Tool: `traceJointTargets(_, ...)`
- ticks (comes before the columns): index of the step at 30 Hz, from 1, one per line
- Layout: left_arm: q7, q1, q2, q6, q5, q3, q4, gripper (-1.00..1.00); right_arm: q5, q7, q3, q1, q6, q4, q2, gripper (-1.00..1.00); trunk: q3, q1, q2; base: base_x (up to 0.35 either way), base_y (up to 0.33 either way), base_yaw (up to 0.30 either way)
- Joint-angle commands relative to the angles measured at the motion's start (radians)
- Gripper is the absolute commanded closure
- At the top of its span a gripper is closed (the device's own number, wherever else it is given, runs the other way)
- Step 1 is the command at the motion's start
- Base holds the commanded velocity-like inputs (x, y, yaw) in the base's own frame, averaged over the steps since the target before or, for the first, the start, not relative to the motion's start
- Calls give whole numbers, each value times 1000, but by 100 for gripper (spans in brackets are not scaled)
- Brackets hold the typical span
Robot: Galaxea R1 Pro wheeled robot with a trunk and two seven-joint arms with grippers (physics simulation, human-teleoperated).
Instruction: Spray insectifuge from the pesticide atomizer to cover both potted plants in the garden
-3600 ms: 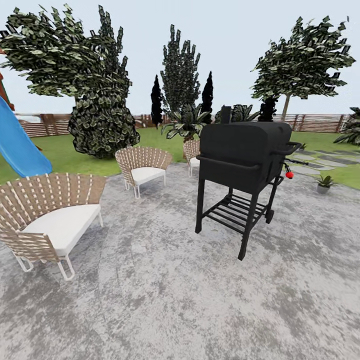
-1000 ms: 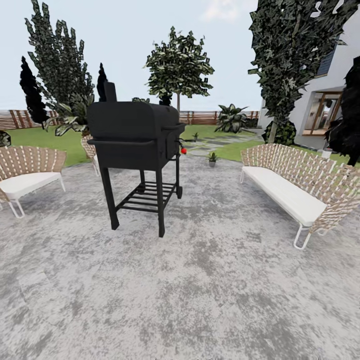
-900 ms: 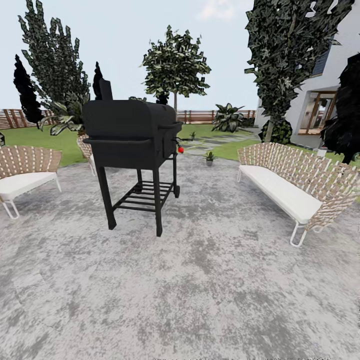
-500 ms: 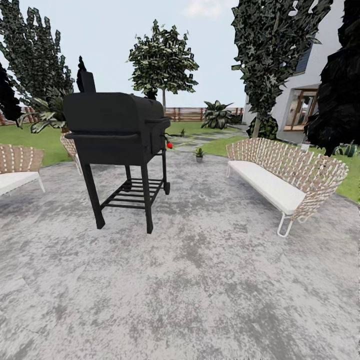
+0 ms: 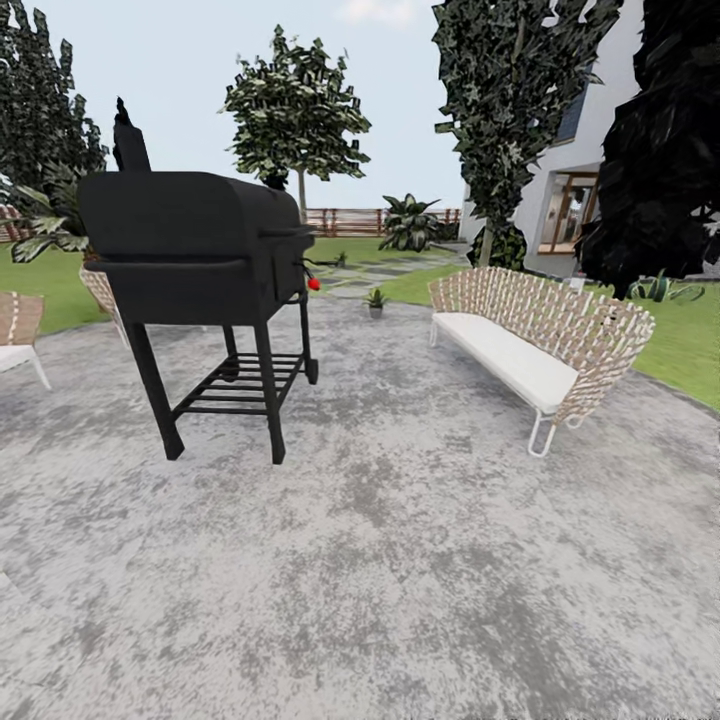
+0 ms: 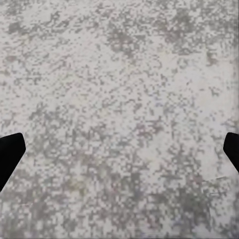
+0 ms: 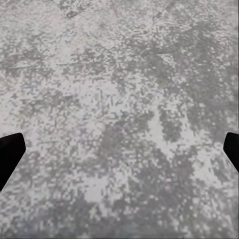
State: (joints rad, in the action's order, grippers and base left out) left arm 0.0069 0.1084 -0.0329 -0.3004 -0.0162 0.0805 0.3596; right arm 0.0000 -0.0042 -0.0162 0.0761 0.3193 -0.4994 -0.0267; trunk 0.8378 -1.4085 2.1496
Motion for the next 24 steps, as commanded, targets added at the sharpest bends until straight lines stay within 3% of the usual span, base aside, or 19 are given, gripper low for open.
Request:
traceJointTargets(1, 1, 0, 0, -3, -2, 2, -1, -100, 0, 0, 0, 1, 4, 1, 0, -100, 1, 0, 0, 29, 0, -56)
traceJointTargets(8, 1, 0, 1, -3, -2, 2, -1, -100, 3, 1, 1, 1, 6, 1, -4, -100, 2, 0, 0, 147, -67, -16)
traceJointTargets(24, 2, 0, 1, -3, -2, 2, -1, -100, 3, 0, 2, 1, 7, 2, -6, -100, 2, 0, 0, 250, -178, 0)
